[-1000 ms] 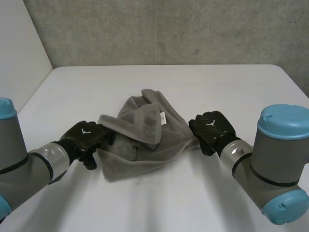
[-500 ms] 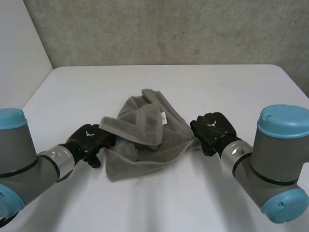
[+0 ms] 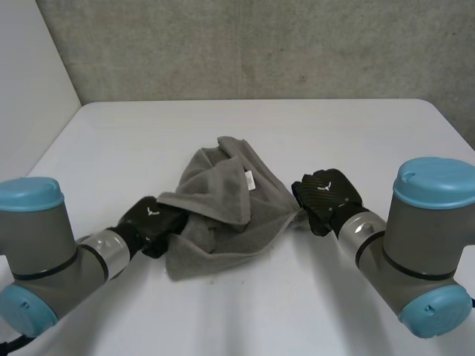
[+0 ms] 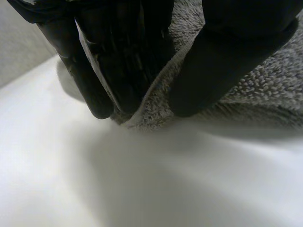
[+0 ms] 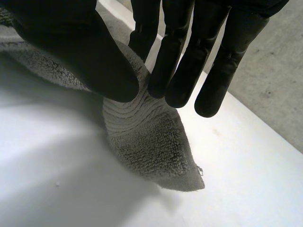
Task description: Fold the laundry
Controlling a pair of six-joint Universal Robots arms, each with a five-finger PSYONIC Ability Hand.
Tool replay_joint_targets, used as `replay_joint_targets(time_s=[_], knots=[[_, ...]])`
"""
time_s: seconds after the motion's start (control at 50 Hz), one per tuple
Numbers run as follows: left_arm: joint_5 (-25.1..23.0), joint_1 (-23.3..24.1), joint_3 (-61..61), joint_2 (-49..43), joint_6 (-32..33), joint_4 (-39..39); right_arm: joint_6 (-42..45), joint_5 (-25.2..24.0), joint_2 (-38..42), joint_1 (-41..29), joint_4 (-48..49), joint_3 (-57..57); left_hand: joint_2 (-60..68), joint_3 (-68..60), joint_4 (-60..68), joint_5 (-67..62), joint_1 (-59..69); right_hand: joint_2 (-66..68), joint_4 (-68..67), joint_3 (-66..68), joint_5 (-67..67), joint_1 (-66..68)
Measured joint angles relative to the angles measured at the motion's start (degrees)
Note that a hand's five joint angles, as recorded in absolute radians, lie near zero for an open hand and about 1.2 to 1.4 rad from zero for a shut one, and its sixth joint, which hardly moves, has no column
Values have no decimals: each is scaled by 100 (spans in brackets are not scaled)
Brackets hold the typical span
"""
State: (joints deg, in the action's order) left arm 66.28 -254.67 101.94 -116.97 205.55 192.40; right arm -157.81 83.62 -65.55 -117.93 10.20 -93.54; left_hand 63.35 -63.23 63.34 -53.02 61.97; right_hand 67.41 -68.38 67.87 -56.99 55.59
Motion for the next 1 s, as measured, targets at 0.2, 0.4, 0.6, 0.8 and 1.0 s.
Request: replay_joint_targets(time_s=[0.2,0.4,0.6,0.8,1.0], knots=[[172,-49,-389,1262,-73,-27,5,17,-533,102,-199,483,587,-598,600,-507,343,23,0,0,0,0],[462,7,-1355,3499,-850,-492,-16,231,-2118,128,-1040,1854,615,-630,629,-536,395,23,0,23,-1,0],[634,-52,-2673,3902,-968,-1875,214,217,-2354,156,-2860,3477,615,-632,641,-541,402,23,-1,23,-6,0],[696,-65,-2782,2931,-272,-2560,752,221,-1629,130,-3297,3880,616,-632,642,-541,402,23,-1,24,-9,0],[938,-47,-3588,789,556,-2373,834,364,-77,60,-2835,4317,621,-643,642,-541,402,23,-1,23,-10,0]])
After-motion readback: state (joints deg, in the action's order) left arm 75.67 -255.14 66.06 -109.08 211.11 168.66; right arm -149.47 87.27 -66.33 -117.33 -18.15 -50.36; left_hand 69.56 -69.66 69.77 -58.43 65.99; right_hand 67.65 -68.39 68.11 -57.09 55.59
